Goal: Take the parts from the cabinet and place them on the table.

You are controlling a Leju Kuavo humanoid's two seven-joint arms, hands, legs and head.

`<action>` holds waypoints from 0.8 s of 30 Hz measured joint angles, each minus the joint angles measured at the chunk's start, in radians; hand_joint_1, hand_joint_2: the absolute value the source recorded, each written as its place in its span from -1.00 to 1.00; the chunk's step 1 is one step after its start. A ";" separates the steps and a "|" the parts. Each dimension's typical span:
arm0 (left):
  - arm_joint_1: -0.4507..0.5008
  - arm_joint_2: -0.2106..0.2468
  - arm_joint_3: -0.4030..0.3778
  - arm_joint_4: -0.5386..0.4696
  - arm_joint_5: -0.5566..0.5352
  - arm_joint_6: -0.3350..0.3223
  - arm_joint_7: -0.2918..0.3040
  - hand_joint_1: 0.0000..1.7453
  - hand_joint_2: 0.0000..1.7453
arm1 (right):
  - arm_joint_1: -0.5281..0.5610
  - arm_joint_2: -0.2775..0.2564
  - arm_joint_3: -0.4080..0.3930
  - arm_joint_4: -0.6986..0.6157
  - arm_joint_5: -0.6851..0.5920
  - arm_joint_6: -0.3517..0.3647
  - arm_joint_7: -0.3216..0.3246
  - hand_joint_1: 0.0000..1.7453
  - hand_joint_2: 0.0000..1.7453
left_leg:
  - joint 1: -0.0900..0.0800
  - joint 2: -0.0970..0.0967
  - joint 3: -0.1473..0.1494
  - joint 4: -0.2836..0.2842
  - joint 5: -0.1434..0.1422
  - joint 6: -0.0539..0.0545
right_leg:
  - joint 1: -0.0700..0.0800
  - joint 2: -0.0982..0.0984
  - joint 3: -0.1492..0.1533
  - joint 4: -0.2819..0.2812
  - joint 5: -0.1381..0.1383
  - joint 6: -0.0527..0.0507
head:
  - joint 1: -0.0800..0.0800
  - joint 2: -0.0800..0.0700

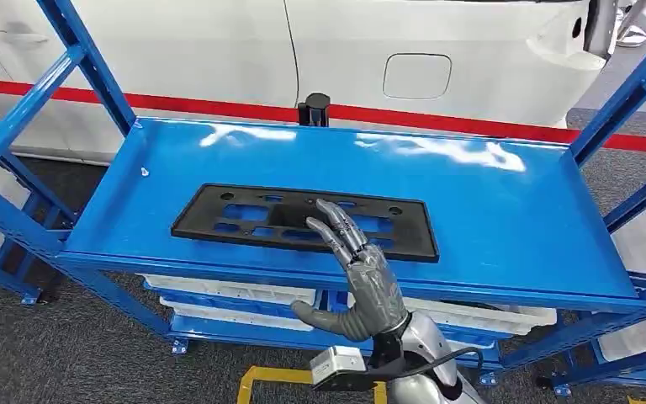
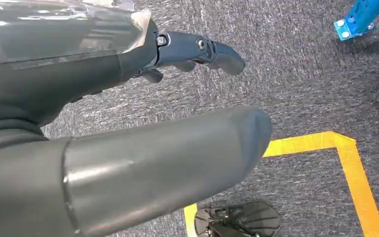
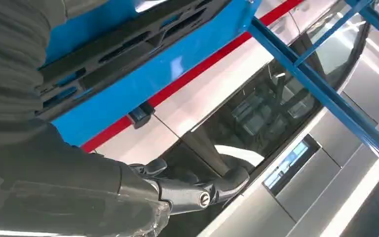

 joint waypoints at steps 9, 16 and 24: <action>-0.008 -0.001 -0.006 0.000 -0.006 -0.008 0.004 -1.00 -1.00 | -0.043 0.008 0.043 0.074 0.086 -0.032 0.048 -1.00 1.00 | 0.000 0.000 0.000 0.000 0.000 0.000 | 0.000 0.000 0.000 0.000 0.000 0.000 | 0.000 0.000; -0.010 -0.001 -0.007 0.000 -0.001 -0.009 0.004 -1.00 -1.00 | -0.062 0.017 0.095 0.124 0.134 -0.009 0.066 -1.00 1.00 | 0.000 0.000 0.000 0.000 0.000 0.000 | 0.000 0.000 0.000 0.000 0.000 0.000 | 0.000 0.000; -0.010 -0.001 -0.007 0.000 0.002 -0.010 0.004 -1.00 -1.00 | -0.095 0.031 0.126 0.187 0.159 -0.015 0.104 -1.00 1.00 | 0.000 0.000 0.000 0.000 0.000 0.000 | 0.000 0.000 0.000 0.000 0.000 0.000 | 0.000 0.000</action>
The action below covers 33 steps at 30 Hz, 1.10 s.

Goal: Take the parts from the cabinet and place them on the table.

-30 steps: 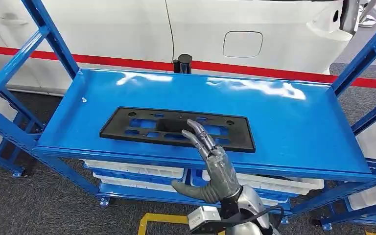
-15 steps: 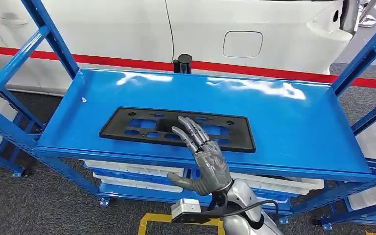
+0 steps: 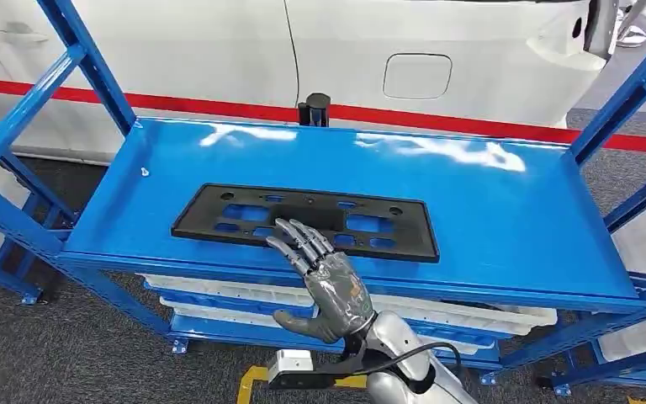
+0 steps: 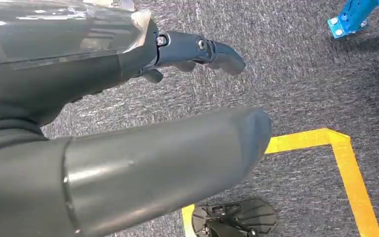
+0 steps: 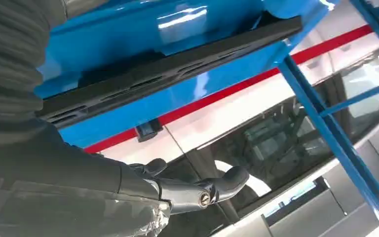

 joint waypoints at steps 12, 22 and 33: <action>-0.002 -0.005 0.000 0.000 0.002 0.005 0.014 -1.00 -1.00 | -0.045 0.016 -0.039 0.065 0.053 -0.076 0.080 -1.00 1.00 | 0.000 0.000 0.000 0.000 0.000 0.000 | 0.000 0.000 0.000 0.000 0.000 0.000 | 0.000 0.000; -0.004 -0.007 0.000 0.000 0.002 0.003 0.018 -1.00 -1.00 | -0.048 0.021 -0.071 0.087 0.088 -0.092 0.111 -1.00 1.00 | 0.000 0.000 0.000 0.000 0.000 0.000 | 0.000 0.000 0.000 0.000 0.000 0.000 | 0.000 0.000; -0.009 -0.007 -0.004 0.000 -0.005 -0.011 0.031 -1.00 -1.00 | -0.027 0.021 -0.102 0.087 0.122 -0.087 0.122 -1.00 1.00 | 0.000 0.000 0.000 0.000 0.000 0.000 | 0.000 0.000 0.000 0.000 0.000 0.000 | 0.000 0.000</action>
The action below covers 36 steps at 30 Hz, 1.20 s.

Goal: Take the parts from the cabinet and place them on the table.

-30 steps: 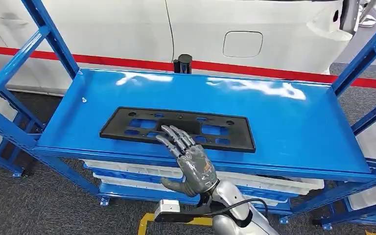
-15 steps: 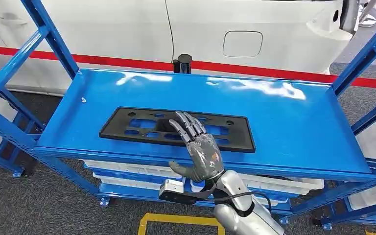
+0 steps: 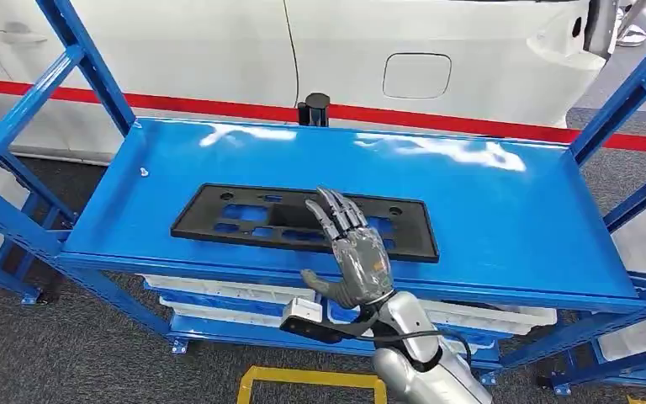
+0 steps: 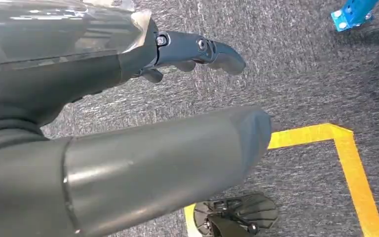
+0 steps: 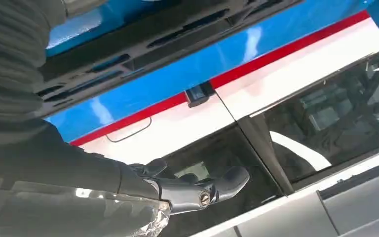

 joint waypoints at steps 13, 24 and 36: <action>-0.003 0.000 0.000 0.000 0.002 -0.006 0.001 -1.00 -1.00 | 0.000 0.014 -0.008 0.030 -0.016 0.029 0.010 -1.00 1.00 | 0.000 0.000 0.000 0.000 0.000 0.000 | 0.000 0.000 0.000 0.000 0.000 0.000 | 0.000 0.000; -0.007 0.000 0.000 0.000 0.002 -0.005 0.005 -1.00 -1.00 | -0.031 0.042 -0.008 0.092 0.005 0.041 0.021 -1.00 1.00 | 0.000 0.000 0.000 0.000 0.000 0.000 | 0.000 0.000 0.000 0.000 0.000 0.000 | 0.000 0.000; -0.009 0.000 0.000 0.000 0.017 -0.006 0.006 -1.00 -1.00 | -0.096 0.098 -0.001 0.264 0.054 0.050 0.051 -1.00 1.00 | 0.000 0.000 0.000 0.000 0.001 0.000 | 0.000 0.000 0.008 0.000 0.000 0.000 | 0.000 0.000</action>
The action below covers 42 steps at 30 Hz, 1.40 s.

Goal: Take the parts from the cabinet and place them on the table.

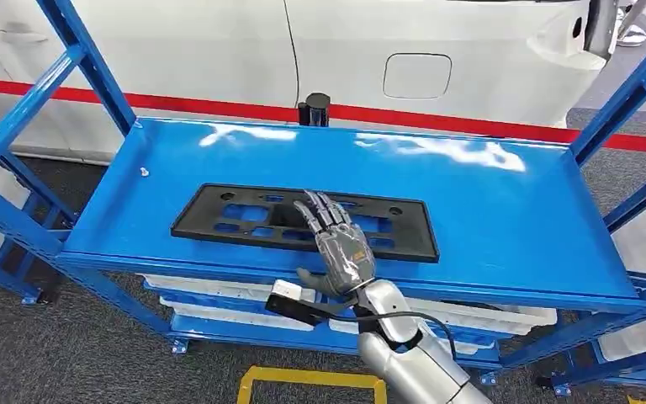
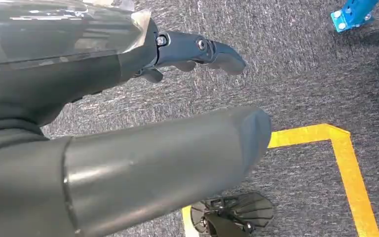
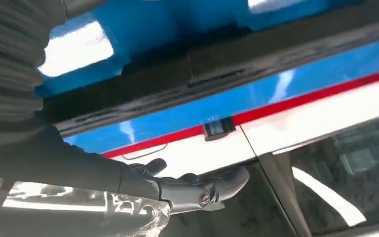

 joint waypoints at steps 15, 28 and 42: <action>-0.003 0.000 -0.001 0.000 0.002 0.000 0.012 -1.00 -1.00 | -0.074 0.036 0.011 0.179 0.112 -0.072 0.067 -1.00 1.00 | 0.000 0.000 0.003 0.000 -0.001 0.000 | 0.000 0.000 -0.005 0.000 -0.001 0.000 | 0.000 0.000; -0.002 0.000 -0.016 0.000 -0.005 0.000 0.016 -1.00 -1.00 | -0.108 0.045 0.001 0.251 0.149 -0.086 0.108 -1.00 1.00 | 0.000 0.000 0.007 0.000 -0.001 0.000 | 0.000 0.000 -0.001 0.000 0.000 0.000 | 0.000 0.000; -0.002 0.000 -0.018 0.000 0.002 0.005 0.016 -1.00 -1.00 | -0.116 0.040 -0.026 0.269 0.305 -0.085 0.217 -1.00 1.00 | 0.000 0.001 0.010 0.000 -0.001 0.000 | 0.000 0.000 0.002 0.000 -0.001 0.000 | 0.000 0.000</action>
